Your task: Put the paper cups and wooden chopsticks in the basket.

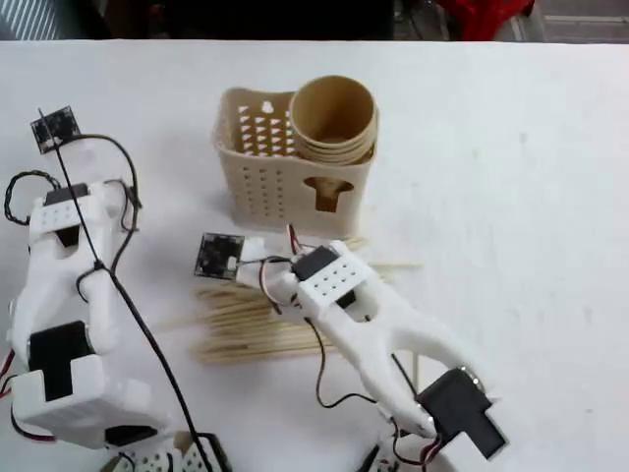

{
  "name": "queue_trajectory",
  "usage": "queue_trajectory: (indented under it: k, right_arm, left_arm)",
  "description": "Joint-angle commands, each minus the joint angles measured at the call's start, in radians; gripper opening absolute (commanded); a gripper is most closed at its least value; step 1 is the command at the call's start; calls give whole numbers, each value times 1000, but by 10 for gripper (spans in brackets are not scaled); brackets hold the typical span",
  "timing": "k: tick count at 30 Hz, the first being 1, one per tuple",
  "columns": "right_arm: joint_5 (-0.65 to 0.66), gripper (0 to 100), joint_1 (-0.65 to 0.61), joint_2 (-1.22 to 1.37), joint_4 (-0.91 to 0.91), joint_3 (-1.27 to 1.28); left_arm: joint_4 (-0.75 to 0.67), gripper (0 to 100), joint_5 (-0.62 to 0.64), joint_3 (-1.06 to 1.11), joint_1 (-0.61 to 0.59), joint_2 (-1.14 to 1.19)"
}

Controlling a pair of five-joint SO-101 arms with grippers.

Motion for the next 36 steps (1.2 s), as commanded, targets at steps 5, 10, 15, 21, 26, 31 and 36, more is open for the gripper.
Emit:
queue_trajectory:
  k: [5,10,15,21,26,31,36]
  right_arm:
    - [2,126,-8,67,-54,-9]
    - [-8,53,13,16,-18,-8]
    - [-66,16,99,-84,35,-8]
    - [-132,15,145,-219,88,-6]
    - [-135,15,145,-371,194,-6]
    - [-215,15,147,-579,272,-9]
    - [-255,15,145,-736,321,-8]
  left_arm:
    - [-11,133,6,2,7,-7]
    - [-12,133,6,2,7,-7]
    - [-15,133,6,3,7,-7]
    - [-15,133,6,5,7,-7]
    - [-15,133,6,5,7,-7]
    - [-15,133,6,5,7,-7]
    - [-15,133,6,5,7,-7]
